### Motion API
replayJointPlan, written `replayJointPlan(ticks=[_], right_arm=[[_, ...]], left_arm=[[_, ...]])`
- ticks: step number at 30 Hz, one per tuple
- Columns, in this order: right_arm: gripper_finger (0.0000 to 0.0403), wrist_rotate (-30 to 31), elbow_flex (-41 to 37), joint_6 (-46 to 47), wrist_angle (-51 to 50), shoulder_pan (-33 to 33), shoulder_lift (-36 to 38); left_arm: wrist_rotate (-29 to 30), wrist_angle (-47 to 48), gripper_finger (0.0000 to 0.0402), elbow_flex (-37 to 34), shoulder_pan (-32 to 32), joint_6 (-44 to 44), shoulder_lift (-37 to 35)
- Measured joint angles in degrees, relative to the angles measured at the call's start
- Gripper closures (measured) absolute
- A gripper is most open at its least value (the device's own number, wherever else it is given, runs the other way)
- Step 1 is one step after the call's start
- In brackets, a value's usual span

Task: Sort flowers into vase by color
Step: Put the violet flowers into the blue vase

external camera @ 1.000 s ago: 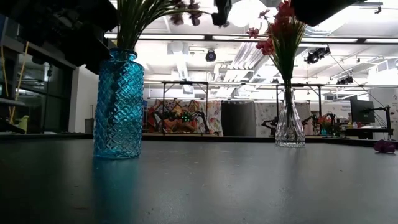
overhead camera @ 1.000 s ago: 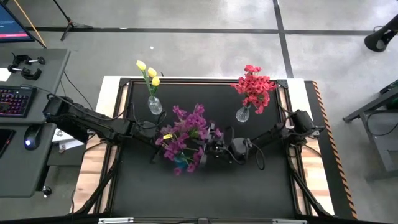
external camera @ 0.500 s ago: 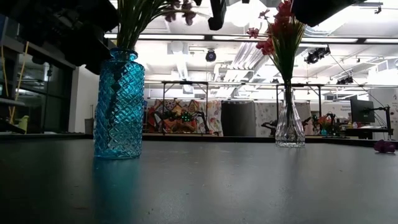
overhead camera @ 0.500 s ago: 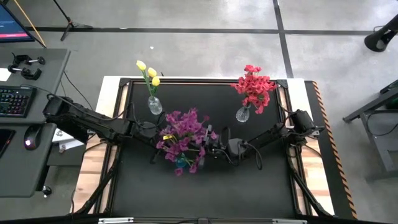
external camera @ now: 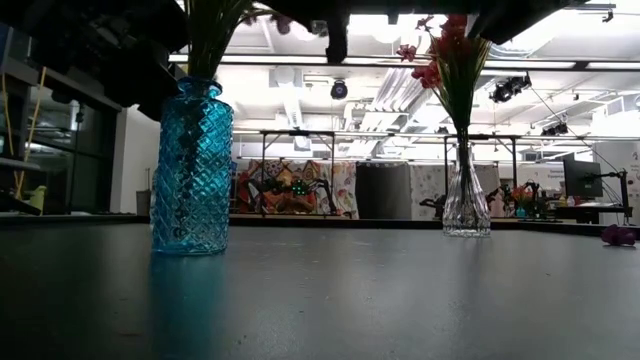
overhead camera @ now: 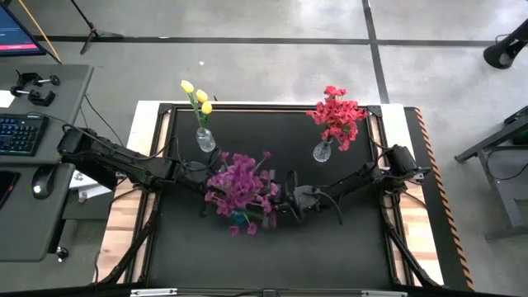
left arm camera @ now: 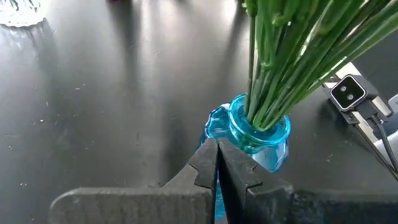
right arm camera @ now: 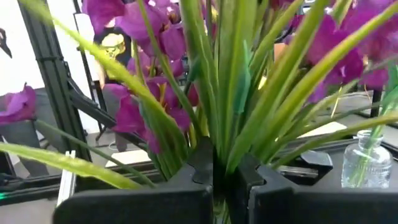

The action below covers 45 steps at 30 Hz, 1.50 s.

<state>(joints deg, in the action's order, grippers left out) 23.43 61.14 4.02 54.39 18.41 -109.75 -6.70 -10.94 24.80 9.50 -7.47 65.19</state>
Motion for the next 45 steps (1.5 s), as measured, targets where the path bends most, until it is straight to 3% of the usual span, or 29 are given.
replayJointPlan(ticks=[11, 33, 38, 45], right_arm=[[0.0403, -7.32, 0.09, 1.82, -8.40, -0.88, -0.45], [0.0401, -7.61, -0.09, 5.04, -4.20, -0.92, -3.72], [0.0354, -7.61, -0.09, 8.51, -3.95, -0.90, -3.25], [0.0224, -7.57, -0.09, 11.39, -3.19, -0.90, -3.06]], left_arm=[[1.00, 0.19, 0.0402, -0.07, 0.00, -0.52, 0.04], [2.06, 0.00, 0.0402, -0.07, -0.04, -1.94, 0.02], [2.03, 0.02, 0.0402, -0.04, -0.04, -1.94, 0.02], [1.90, 0.13, 0.0402, -0.02, -0.04, -1.98, 0.00]])
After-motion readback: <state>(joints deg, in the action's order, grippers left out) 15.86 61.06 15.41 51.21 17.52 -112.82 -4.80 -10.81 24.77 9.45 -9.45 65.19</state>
